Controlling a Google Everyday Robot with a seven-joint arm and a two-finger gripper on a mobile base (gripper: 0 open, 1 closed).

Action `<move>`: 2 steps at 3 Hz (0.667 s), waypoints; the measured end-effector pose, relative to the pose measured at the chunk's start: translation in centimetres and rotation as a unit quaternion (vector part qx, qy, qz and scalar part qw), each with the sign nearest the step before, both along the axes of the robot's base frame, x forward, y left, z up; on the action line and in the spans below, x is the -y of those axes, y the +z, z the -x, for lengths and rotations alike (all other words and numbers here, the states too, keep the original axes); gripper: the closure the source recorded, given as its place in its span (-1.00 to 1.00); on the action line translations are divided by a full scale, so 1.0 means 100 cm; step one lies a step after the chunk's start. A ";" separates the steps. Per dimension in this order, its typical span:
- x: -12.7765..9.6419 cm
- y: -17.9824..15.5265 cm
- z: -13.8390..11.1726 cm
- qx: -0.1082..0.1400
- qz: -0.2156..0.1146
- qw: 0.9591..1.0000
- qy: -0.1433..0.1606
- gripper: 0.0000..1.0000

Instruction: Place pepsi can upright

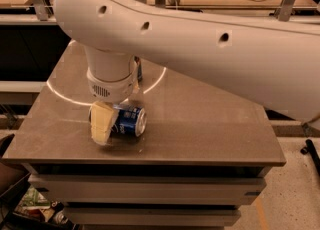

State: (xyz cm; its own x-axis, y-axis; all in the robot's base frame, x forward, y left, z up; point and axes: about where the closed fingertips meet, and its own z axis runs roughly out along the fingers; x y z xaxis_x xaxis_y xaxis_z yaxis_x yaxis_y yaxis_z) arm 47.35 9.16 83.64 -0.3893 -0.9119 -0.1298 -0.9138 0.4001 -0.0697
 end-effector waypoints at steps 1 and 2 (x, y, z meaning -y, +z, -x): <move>-0.001 0.001 0.001 0.001 0.000 1.000 0.001 -0.22; -0.001 0.000 0.001 0.001 0.000 1.000 0.002 0.25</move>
Offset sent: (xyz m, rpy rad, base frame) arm -0.0007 0.0011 0.0006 -0.0001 -0.0018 0.0022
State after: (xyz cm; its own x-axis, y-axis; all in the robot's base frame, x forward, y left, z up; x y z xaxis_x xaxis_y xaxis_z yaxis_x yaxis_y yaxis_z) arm 47.25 9.30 83.67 -0.3859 -0.9133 -0.1305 -0.9150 0.3970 -0.0723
